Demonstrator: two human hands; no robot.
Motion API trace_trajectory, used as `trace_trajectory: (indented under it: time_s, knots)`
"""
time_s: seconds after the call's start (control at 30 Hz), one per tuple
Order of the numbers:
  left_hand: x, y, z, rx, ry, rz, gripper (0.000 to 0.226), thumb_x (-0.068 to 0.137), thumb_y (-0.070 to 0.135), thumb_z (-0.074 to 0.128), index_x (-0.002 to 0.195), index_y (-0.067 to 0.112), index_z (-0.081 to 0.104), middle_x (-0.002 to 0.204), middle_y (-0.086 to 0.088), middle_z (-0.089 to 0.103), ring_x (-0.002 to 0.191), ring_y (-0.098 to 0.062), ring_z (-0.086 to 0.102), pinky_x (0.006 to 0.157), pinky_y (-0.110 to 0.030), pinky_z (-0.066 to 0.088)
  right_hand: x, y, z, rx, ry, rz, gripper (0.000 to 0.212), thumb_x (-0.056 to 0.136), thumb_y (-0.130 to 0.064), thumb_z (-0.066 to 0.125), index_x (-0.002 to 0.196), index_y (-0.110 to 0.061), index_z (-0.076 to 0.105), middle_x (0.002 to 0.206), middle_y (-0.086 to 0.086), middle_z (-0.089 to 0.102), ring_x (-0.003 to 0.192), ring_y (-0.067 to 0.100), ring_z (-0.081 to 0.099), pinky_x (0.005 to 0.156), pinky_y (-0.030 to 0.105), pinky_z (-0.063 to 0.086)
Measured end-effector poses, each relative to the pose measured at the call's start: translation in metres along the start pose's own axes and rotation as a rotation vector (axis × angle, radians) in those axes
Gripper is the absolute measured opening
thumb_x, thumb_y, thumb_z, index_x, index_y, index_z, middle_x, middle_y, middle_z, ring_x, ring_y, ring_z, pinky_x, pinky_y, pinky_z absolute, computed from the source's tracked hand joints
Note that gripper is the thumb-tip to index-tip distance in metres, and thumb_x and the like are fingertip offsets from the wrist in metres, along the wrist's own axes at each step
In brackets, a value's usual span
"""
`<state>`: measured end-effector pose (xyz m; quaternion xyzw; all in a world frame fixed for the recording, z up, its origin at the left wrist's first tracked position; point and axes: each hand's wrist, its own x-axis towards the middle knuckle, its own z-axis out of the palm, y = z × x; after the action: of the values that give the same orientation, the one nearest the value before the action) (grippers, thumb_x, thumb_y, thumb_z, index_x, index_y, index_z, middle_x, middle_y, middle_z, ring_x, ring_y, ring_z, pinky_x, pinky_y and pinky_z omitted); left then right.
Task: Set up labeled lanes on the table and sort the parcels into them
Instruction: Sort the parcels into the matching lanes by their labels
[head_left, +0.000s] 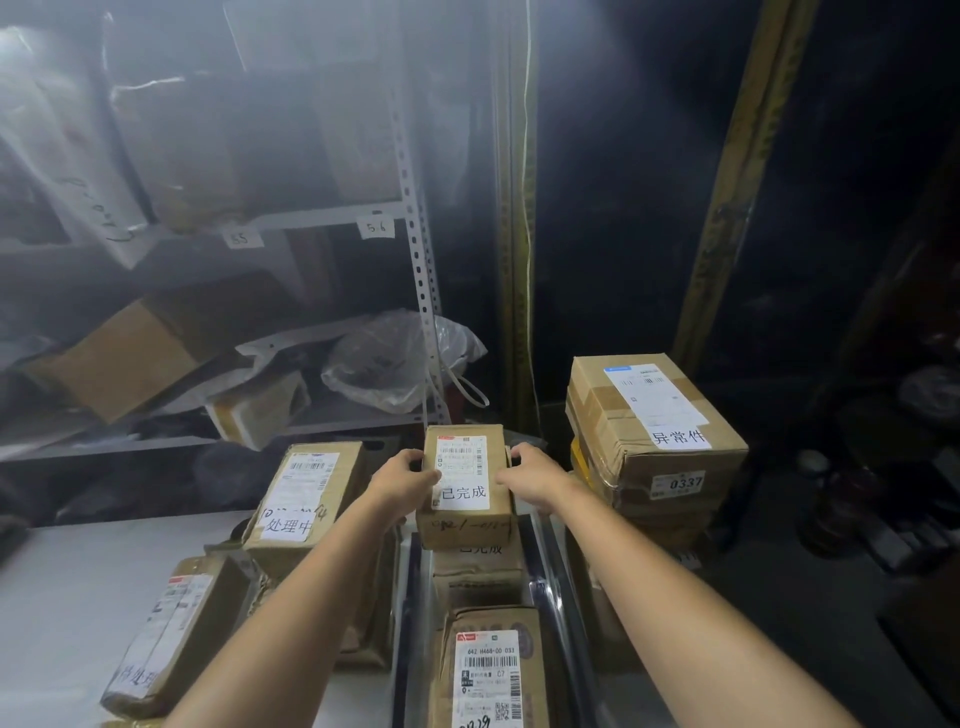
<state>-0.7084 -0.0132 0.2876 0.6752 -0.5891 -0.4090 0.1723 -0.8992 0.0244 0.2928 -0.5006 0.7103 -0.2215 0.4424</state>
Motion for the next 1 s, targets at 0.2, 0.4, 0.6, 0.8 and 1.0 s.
trace_trajectory:
  time_s: [0.2,0.4,0.6,0.8,1.0]
  knots:
    - [-0.008,-0.002,-0.015,0.181,0.050,0.068,0.061,0.095,0.032,0.061,0.150,0.019,0.039,0.140,-0.007,0.056,0.101,-0.014,0.061,0.084,-0.028,0.052,-0.004,-0.022,-0.003,-0.263,-0.025,-0.091,0.046,0.092,-0.023,0.061,0.137,-0.021,0.052,0.132,0.003,0.063,0.119,0.024,0.061,0.100,0.042,0.052]
    - [-0.032,-0.011,-0.055,0.695,-0.001,0.066,0.051,0.092,0.034,0.059,0.140,0.021,0.050,0.134,-0.006,0.059,0.119,-0.027,0.056,0.095,-0.036,0.046,-0.010,-0.048,0.004,-0.711,-0.091,-0.159,0.051,0.092,-0.034,0.058,0.141,-0.021,0.053,0.139,0.007,0.058,0.122,0.027,0.058,0.101,0.042,0.051]
    - [-0.051,-0.030,-0.084,0.698,0.011,-0.013,0.055,0.095,0.039,0.056,0.145,0.021,0.045,0.145,-0.007,0.051,0.129,-0.028,0.049,0.103,-0.039,0.043,-0.015,-0.067,0.025,-0.831,-0.121,-0.249,0.051,0.095,-0.034,0.054,0.144,-0.017,0.049,0.140,0.007,0.056,0.122,0.027,0.056,0.095,0.037,0.049]
    - [-0.068,-0.045,-0.103,0.685,0.083,-0.050,0.059,0.094,0.045,0.056,0.148,0.027,0.042,0.148,-0.004,0.049,0.132,-0.028,0.049,0.106,-0.041,0.042,-0.023,-0.082,0.041,-0.865,-0.165,-0.293,0.052,0.092,-0.036,0.055,0.140,-0.016,0.050,0.139,0.007,0.056,0.118,0.030,0.058,0.095,0.041,0.051]
    - [-0.079,-0.051,-0.121,0.667,0.099,-0.052,0.060,0.092,0.047,0.055,0.147,0.027,0.043,0.149,-0.003,0.049,0.131,-0.027,0.049,0.105,-0.042,0.044,-0.027,-0.104,0.052,-0.879,-0.181,-0.326,0.045,0.096,-0.029,0.053,0.137,-0.012,0.052,0.136,0.010,0.058,0.120,0.030,0.058,0.099,0.044,0.051]
